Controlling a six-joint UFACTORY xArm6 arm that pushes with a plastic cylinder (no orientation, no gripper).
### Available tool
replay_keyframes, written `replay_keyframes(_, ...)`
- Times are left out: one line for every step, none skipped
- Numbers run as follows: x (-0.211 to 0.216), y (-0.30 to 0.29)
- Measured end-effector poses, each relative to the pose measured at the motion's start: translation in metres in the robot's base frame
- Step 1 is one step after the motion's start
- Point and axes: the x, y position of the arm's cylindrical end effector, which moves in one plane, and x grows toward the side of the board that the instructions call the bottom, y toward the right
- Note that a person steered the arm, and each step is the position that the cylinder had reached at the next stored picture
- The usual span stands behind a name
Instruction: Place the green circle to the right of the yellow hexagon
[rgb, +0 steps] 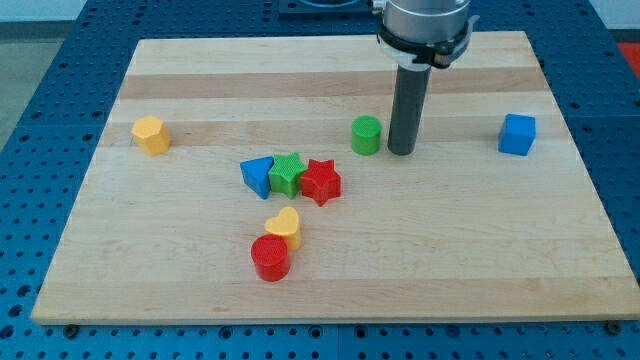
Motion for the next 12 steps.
replay_keyframes(-0.005,-0.006)
replay_keyframes(-0.015,-0.024)
replay_keyframes(-0.02,-0.05)
replay_keyframes(-0.028,-0.075)
replay_keyframes(-0.048,-0.101)
replay_keyframes(-0.062,-0.124)
replay_keyframes(-0.063,-0.151)
replay_keyframes(-0.063,-0.178)
replay_keyframes(-0.063,-0.202)
replay_keyframes(-0.063,-0.227)
replay_keyframes(-0.063,-0.249)
replay_keyframes(-0.063,-0.254)
